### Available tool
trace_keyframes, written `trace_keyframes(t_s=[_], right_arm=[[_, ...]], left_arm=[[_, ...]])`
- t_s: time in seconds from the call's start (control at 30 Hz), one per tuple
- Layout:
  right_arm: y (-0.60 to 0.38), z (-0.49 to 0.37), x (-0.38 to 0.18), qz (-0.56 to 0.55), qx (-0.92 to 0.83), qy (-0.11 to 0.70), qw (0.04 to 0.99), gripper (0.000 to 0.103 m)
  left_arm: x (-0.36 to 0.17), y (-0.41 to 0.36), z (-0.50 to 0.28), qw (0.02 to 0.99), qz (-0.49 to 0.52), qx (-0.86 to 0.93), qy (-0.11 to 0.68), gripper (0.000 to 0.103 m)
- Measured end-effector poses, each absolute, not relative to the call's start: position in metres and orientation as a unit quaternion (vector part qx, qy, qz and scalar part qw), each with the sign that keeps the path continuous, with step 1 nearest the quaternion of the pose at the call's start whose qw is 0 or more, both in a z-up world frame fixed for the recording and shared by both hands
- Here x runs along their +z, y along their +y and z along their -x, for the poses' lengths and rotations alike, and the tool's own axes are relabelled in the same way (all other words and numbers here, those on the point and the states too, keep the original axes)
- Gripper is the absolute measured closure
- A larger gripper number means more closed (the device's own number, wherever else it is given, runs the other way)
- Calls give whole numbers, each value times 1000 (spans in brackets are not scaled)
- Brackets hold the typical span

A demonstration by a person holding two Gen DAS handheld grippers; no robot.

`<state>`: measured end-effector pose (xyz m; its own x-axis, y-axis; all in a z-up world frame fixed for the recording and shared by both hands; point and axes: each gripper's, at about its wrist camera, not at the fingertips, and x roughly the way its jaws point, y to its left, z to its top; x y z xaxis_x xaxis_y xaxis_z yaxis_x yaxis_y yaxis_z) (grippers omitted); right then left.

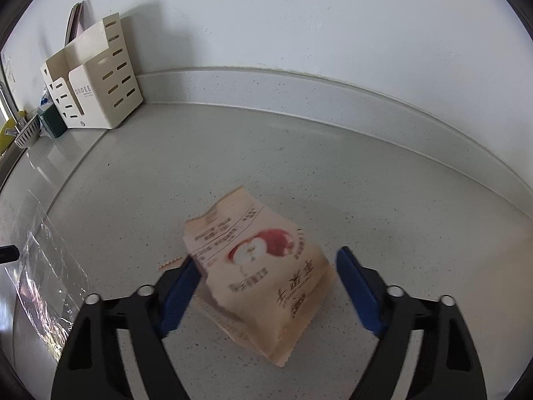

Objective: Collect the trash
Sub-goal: 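Grasp the beige snack wrapper with the right tool while the left tool grasps a clear wrapper, then carry the snack wrapper and clear wrapper down over the wastebasket with both tools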

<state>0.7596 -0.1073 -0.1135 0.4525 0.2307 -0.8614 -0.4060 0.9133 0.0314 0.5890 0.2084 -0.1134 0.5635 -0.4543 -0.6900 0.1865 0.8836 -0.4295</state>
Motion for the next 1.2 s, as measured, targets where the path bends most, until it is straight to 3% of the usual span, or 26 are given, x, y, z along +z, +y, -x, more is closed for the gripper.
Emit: trace_keyframes(t_s=[0.37, 0.6, 1.2], right_arm=[[-127, -743, -101, 65, 172, 475, 860, 54], [-150, -693, -80, 43, 177, 465, 866, 57], [-203, -518, -32, 47, 186, 433, 880, 59]], left_arm=[[-97, 205, -575, 876, 167, -233, 388, 102], [-73, 200, -552, 890, 156, -286, 320, 102], [-30, 172, -420, 886, 173, -318, 289, 102]])
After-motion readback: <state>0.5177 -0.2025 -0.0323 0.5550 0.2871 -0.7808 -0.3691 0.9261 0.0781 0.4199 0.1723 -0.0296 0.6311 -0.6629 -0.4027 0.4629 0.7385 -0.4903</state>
